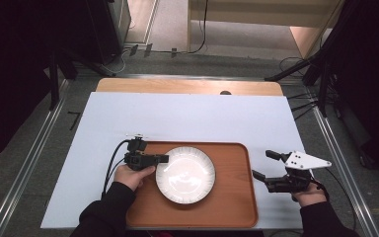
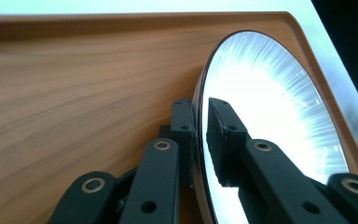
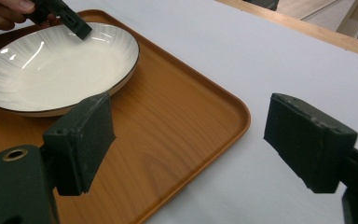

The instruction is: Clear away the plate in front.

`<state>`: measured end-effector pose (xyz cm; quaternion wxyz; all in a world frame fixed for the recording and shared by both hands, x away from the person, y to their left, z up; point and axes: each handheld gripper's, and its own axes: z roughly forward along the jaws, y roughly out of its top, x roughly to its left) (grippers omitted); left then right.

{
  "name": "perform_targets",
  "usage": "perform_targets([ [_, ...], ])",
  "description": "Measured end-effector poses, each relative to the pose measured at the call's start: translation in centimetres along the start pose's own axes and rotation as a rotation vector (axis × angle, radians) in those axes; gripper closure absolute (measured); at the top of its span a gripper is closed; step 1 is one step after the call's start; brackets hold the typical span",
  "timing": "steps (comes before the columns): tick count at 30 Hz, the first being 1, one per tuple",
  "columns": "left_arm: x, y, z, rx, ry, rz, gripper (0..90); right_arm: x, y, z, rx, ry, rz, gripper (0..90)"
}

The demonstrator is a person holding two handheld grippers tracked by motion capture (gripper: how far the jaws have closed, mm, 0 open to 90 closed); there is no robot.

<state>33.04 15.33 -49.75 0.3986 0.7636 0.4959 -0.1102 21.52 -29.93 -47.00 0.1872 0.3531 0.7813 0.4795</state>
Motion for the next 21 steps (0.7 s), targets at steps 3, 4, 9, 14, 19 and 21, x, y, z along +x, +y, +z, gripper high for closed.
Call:
perform_targets([
  [3, -0.1, 0.0, 0.0, 0.002, 0.008, 0.015, 79.9, 0.0, 0.0, 0.0, 0.000, 0.001, 0.002, 16.6],
  [4, -0.2, 0.0, 0.0, 0.005, 0.015, 0.025, 79.9, 0.0, 0.0, 0.0, 0.000, 0.001, 0.002, 16.6],
  [9, -0.5, 0.1, 0.0, 0.012, 0.021, 0.059, 74.7, 0.0, 0.0, 0.1, 0.002, 0.005, 0.002, 16.6],
  [14, -0.6, 0.3, -0.7, 0.012, 0.014, 0.059, 70.3, 0.0, 0.0, 0.1, 0.003, 0.004, -0.003, 16.6],
  [19, -1.0, 0.5, -1.4, 0.028, 0.037, 0.114, 62.3, 0.0, -0.1, 0.2, 0.008, 0.006, -0.004, 16.5],
  [21, -1.1, 0.5, -1.5, 0.029, 0.030, 0.113, 60.5, 0.0, -0.1, 0.2, 0.012, 0.008, 0.001, 16.5],
])
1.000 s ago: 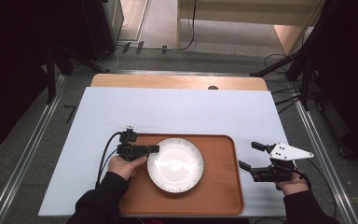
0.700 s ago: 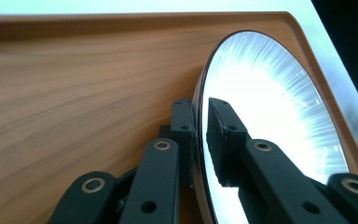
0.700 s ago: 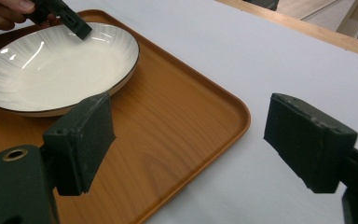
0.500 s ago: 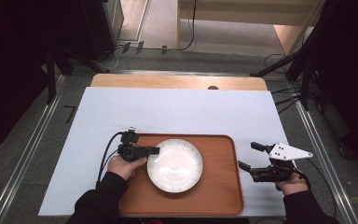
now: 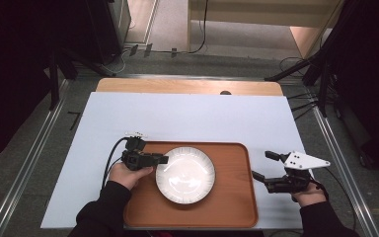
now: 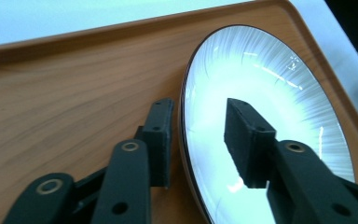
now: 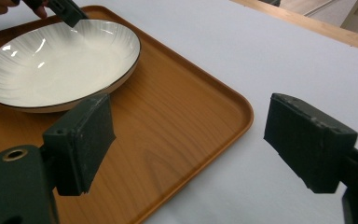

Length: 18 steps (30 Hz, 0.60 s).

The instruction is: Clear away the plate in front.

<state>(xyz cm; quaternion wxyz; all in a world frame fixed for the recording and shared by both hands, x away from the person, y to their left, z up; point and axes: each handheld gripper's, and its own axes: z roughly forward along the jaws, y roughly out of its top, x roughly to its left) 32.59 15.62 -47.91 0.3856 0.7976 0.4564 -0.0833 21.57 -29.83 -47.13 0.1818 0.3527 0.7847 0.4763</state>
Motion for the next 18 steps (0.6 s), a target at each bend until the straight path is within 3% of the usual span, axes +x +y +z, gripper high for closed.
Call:
perform_targets([
  [2, -0.1, 0.0, -0.2, 0.003, -0.015, -0.004, 59.5, 0.0, 0.0, 0.0, 0.001, -0.003, -0.004, 16.5],
  [7, -0.1, 0.1, -0.9, 0.015, -0.034, 0.027, 47.5, 0.0, 0.0, 0.0, -0.001, 0.000, -0.001, 16.5],
  [13, 0.2, -0.2, -1.8, 0.035, -0.013, 0.066, 34.9, 0.0, -0.1, 0.1, 0.014, 0.008, 0.005, 16.2],
  [18, 0.3, -0.3, -2.4, 0.045, -0.010, 0.094, 31.7, 0.0, -0.1, 0.1, 0.017, 0.009, 0.002, 16.2],
])
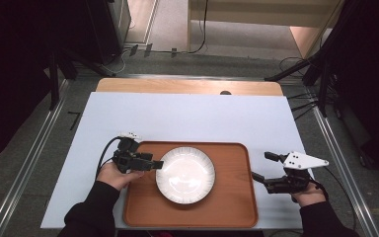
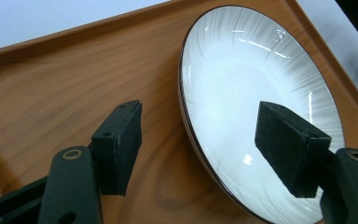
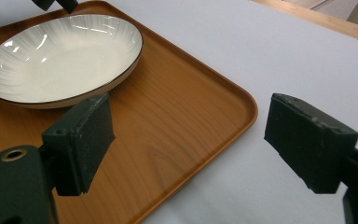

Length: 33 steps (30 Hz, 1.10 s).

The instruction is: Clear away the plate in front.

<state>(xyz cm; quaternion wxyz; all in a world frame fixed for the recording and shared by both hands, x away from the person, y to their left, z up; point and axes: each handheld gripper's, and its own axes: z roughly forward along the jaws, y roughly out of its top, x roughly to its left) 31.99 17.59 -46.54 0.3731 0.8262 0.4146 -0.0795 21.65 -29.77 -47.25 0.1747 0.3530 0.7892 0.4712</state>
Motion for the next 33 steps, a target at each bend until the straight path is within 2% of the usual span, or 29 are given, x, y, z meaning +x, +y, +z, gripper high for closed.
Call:
perform_targets([
  [3, -0.1, 0.0, -0.3, -0.018, 0.010, 0.004, 30.2, 0.0, 0.0, 0.0, 0.004, 0.003, -0.001, 16.2],
  [6, -0.2, -0.1, -1.0, -0.027, 0.017, 0.035, 28.9, 0.0, 0.0, 0.0, 0.006, 0.004, 0.003, 16.1],
  [10, -0.4, -0.4, -1.6, -0.028, 0.024, 0.051, 28.6, 0.0, -0.1, 0.1, 0.014, 0.003, 0.008, 15.6],
  [12, -0.6, -0.5, -1.9, -0.037, 0.018, 0.079, 28.5, 0.0, -0.1, 0.1, 0.015, 0.001, 0.007, 15.6],
  [13, -0.6, -0.5, -1.9, -0.037, 0.018, 0.079, 28.4, 0.0, -0.1, 0.1, 0.015, 0.001, 0.007, 15.6],
  [15, -0.8, -0.7, -2.1, -0.031, 0.029, 0.117, 28.4, 0.0, -0.1, 0.1, 0.019, 0.001, 0.010, 15.5],
  [17, -0.9, -0.9, -2.2, -0.033, 0.017, 0.120, 28.4, 0.0, -0.1, 0.1, 0.021, 0.002, 0.011, 15.5],
  [23, -0.7, -1.1, -2.4, -0.013, 0.072, 0.148, 27.9, 0.0, 0.0, 0.2, 0.018, 0.006, 0.008, 15.5],
  [30, -0.4, -1.5, -2.9, -0.007, 0.080, 0.155, 26.7, 0.0, 0.0, 0.1, 0.020, 0.008, 0.011, 15.5],
  [33, -0.1, -1.7, -3.4, -0.019, 0.097, 0.164, 26.6, 0.0, 0.0, 0.1, 0.022, 0.008, 0.012, 15.5],
])
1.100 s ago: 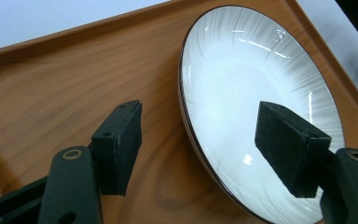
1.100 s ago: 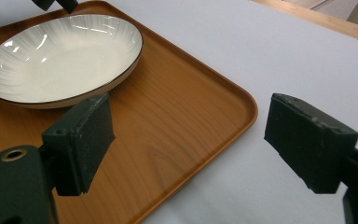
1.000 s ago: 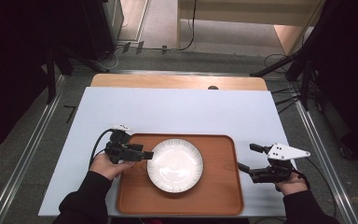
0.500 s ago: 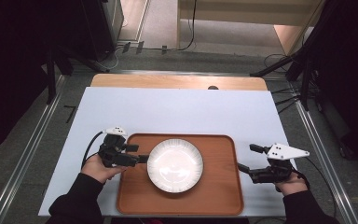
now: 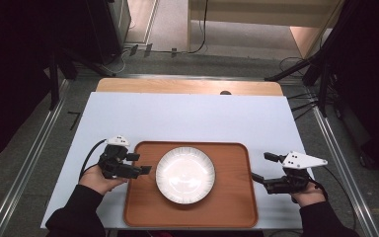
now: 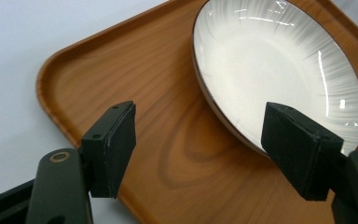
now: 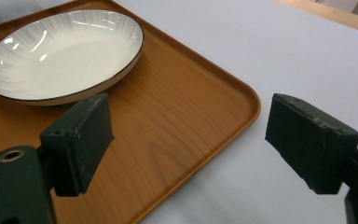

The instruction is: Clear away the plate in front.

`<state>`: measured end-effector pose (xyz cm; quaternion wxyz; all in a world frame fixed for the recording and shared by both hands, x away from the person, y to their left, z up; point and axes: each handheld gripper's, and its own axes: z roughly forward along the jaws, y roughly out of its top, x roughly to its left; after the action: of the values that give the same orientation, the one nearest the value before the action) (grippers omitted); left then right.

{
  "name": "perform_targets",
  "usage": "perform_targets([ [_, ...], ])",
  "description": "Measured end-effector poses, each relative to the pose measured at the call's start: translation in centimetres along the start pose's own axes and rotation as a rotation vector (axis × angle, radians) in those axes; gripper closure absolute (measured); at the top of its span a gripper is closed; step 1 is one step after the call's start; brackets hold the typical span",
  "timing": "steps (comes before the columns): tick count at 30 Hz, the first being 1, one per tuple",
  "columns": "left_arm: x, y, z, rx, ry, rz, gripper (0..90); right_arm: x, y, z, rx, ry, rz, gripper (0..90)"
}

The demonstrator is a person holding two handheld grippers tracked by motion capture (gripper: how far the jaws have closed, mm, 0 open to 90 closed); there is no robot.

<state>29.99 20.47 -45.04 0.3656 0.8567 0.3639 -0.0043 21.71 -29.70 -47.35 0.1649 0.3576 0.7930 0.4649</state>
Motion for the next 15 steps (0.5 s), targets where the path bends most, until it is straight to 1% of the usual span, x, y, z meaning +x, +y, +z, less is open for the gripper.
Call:
perform_targets([
  [1, 0.0, 0.0, 0.0, 0.000, 0.000, 0.000, 26.4, 0.0, 0.0, 0.0, 0.000, 0.000, 0.000, 15.5],
  [2, 0.0, -0.1, -0.2, -0.014, 0.005, 0.006, 26.4, 0.0, 0.0, 0.0, 0.000, 0.000, 0.000, 15.5],
  [3, 0.0, -0.3, -0.6, -0.039, 0.011, 0.019, 26.4, 0.0, 0.0, 0.0, 0.000, 0.001, 0.000, 15.5],
  [4, 0.1, -0.3, -0.8, -0.042, 0.017, 0.029, 26.3, 0.0, 0.0, 0.0, -0.001, 0.001, 0.000, 15.5],
  [7, 0.2, -0.5, -1.1, -0.046, 0.034, 0.031, 26.0, 0.0, 0.0, 0.0, 0.000, 0.001, 0.000, 15.5],
  [10, 0.6, -1.0, -1.5, -0.052, 0.047, 0.019, 25.5, 0.0, 0.0, 0.0, -0.001, 0.000, 0.001, 15.5],
  [11, 0.8, -1.2, -1.8, -0.052, 0.060, 0.015, 25.1, 0.0, 0.0, 0.0, 0.000, 0.002, 0.000, 15.5],
  [12, 0.8, -1.2, -1.8, -0.052, 0.060, 0.015, 24.9, 0.0, 0.0, 0.0, 0.000, 0.002, 0.000, 15.5],
  [15, 1.3, -1.8, -2.3, -0.063, 0.097, 0.016, 24.9, 0.0, 0.0, 0.0, -0.002, 0.001, 0.005, 15.5],
])
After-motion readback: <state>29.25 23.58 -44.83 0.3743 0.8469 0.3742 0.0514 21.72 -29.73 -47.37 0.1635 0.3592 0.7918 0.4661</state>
